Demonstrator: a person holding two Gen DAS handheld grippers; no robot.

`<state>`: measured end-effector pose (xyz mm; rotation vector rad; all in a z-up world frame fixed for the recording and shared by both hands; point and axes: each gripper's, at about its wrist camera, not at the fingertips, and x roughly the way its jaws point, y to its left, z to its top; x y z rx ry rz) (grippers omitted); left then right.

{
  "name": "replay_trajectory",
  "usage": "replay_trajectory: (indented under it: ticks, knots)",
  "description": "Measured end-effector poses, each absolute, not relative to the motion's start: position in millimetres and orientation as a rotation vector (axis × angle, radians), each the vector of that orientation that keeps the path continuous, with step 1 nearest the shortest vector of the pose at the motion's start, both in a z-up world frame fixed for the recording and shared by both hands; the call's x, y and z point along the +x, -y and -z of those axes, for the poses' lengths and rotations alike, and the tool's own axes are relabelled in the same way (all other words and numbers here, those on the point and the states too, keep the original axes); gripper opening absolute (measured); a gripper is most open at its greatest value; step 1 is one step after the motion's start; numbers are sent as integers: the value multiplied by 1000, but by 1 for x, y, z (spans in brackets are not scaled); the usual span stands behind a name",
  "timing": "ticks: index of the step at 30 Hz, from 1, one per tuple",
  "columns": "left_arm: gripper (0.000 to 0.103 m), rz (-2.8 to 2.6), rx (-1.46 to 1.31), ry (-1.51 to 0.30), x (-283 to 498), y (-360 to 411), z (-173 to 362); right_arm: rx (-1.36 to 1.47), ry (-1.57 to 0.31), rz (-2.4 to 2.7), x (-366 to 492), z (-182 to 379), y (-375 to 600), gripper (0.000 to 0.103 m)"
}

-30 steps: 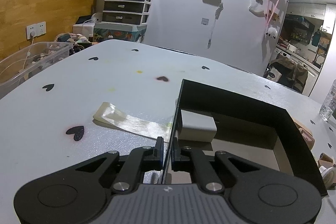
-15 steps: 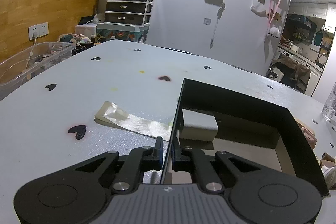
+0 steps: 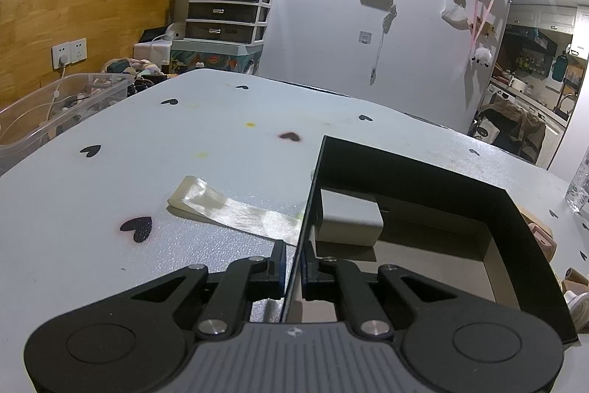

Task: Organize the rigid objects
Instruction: 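Move the right tool to the wooden coaster and grasp it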

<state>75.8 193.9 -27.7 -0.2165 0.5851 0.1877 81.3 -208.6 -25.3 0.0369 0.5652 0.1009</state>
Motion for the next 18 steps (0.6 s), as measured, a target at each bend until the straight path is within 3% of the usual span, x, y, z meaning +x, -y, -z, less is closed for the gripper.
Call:
replay_trajectory:
  ticks: [18]
  knots:
    - [8, -188, -224, -584, 76, -194, 29, -2, -685, -109, 108, 56, 174, 103]
